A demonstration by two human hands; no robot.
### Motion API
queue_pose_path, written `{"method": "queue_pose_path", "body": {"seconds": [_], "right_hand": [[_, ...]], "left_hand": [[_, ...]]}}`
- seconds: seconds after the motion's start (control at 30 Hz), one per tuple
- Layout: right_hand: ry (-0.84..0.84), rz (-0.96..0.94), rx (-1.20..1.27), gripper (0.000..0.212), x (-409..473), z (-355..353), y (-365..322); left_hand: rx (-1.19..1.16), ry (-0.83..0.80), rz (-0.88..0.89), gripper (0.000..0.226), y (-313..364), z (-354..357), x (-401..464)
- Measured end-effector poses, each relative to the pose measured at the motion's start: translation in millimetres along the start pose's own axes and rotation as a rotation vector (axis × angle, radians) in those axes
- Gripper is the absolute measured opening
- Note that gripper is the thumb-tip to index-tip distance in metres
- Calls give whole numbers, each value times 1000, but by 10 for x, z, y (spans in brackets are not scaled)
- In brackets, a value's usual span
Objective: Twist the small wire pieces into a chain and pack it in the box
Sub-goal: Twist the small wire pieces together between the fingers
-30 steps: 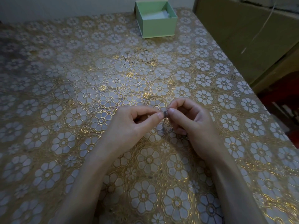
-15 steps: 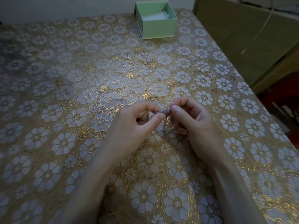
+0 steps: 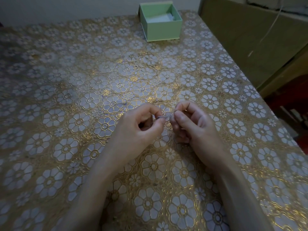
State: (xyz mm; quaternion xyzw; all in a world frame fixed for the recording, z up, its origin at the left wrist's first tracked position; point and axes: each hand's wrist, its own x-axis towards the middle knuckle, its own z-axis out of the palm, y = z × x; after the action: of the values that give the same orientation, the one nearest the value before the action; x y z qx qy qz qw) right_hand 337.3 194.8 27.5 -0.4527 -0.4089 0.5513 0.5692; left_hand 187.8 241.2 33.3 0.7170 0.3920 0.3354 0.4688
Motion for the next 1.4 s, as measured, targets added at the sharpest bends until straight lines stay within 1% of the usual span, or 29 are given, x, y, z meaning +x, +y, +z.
{"method": "queue_pose_path", "body": {"seconds": [0.2, 0.37, 0.5, 0.7, 0.83, 0.93, 1.03, 1.1, 1.27, 1.33, 1.4], "right_hand": [[-18, 34, 31, 5, 3, -4, -3], [-27, 69, 58, 5, -13, -22, -9], [-25, 79, 42, 6, -18, -33, -18], [-32, 74, 49, 7, -13, -62, -5], [-20, 73, 54, 6, -13, -80, -1], [9, 73, 61, 5, -8, -93, -4], [45, 79, 52, 7, -2, -109, -5], [62, 79, 72, 6, -1, -120, 1], [62, 73, 38, 7, 1, -109, 11], [64, 71, 14, 7, -1, -108, 8], [51, 67, 13, 6, -4, -105, 2]], "left_hand": [[15, 30, -8, 10, -17, -4, 1], [-15, 13, -13, 14, -3, -34, -7], [-63, 13, -15, 9, 5, -45, -8], [-66, -1, 4, 6, -7, -83, -16], [-58, 1, 16, 12, -11, -127, -18], [-76, 18, 51, 11, 7, -154, -21], [-185, 55, 53, 11, 3, -186, -3], [-291, 56, 38, 7, -20, -212, 12], [-535, 5, 9, 8, -27, -206, 20], [-669, -40, -26, 4, -16, -195, 23], [-741, -72, -74, 5, -3, -190, 25]]}}
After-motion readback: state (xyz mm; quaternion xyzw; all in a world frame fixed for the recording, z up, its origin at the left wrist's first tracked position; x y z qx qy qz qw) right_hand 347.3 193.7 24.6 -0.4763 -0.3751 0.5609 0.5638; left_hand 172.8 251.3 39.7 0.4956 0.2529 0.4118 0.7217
